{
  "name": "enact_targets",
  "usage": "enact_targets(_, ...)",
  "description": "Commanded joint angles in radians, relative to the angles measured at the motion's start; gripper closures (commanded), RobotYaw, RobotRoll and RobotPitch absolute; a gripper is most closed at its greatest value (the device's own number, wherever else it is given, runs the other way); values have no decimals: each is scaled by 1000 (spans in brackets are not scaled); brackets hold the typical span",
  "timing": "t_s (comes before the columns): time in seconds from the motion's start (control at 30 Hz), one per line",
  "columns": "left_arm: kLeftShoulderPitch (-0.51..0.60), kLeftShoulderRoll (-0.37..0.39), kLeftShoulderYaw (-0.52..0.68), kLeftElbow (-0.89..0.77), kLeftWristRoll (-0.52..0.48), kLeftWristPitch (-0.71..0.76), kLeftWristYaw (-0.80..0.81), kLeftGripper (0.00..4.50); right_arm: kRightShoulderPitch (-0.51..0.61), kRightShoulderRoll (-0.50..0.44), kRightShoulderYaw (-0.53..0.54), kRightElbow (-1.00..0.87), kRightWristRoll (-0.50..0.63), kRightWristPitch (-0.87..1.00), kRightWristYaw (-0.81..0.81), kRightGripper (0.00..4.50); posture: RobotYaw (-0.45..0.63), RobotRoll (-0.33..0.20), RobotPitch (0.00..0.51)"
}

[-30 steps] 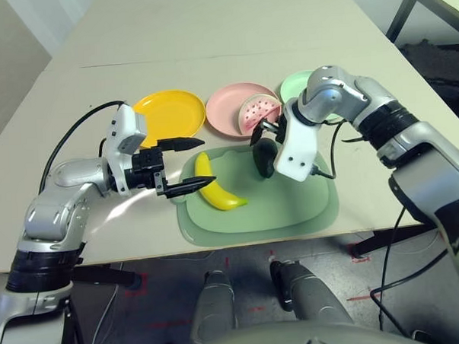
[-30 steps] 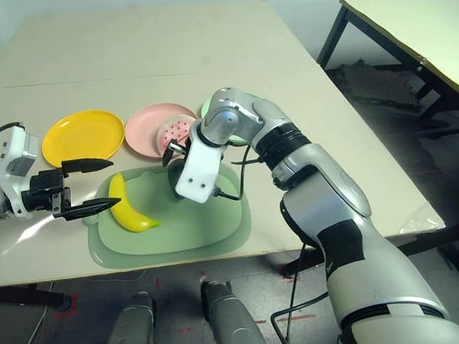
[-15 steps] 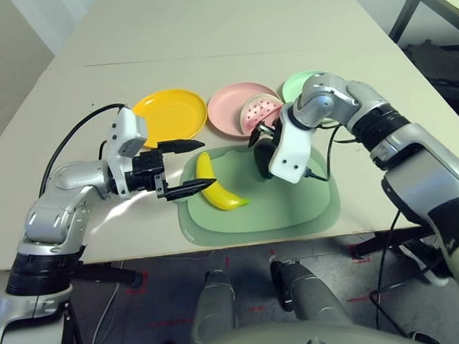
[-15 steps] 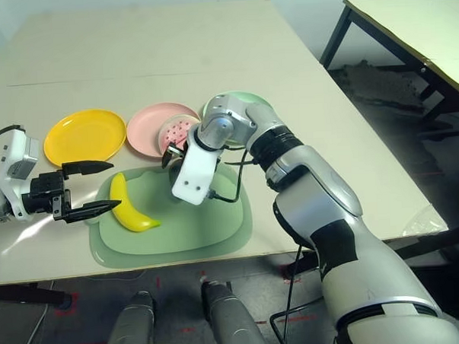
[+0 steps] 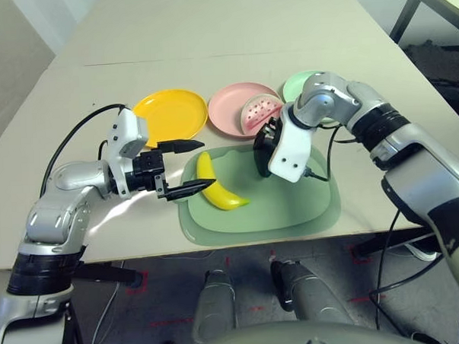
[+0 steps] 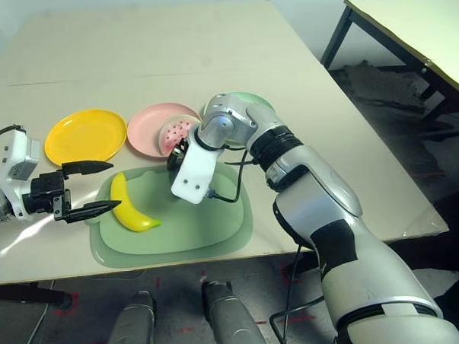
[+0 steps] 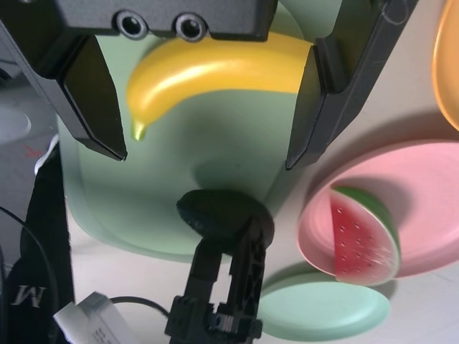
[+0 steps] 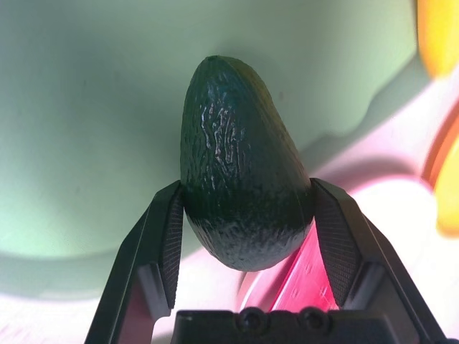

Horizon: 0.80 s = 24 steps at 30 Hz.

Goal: Place the fruits into color-matched plates.

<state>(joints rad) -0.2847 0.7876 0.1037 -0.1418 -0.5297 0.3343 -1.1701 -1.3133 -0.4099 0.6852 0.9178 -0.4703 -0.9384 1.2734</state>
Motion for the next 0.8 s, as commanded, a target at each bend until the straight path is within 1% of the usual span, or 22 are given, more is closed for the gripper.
enact_targets(0.03, -17, -50, -2, -14, 1, 11, 70, 0, -67, -21, -49, 37, 23, 53, -1, 1603, -8, 0, 169)
enact_targets(0.17, -23, -93, -33, -29, 37, 9, 133, 0, -117, -45, -65, 111, -17, 95, -62, 1603, -13, 0, 167)
enact_targets(0.37, -36, -123, -56, -13, 58, -1, 167, 0, -166, -74, -28, 257, -163, 160, -278, 1603, -27, 0, 167)
enact_targets(0.57, -38, -114, -53, 25, 82, -29, 153, 0, -173, -58, 15, 360, -287, 254, -532, 1603, -30, 0, 170)
enact_targets(0.8, -16, -92, -41, 32, 93, -45, 138, 0, -128, -35, 41, 429, -364, 386, -689, 1603, -30, 0, 170)
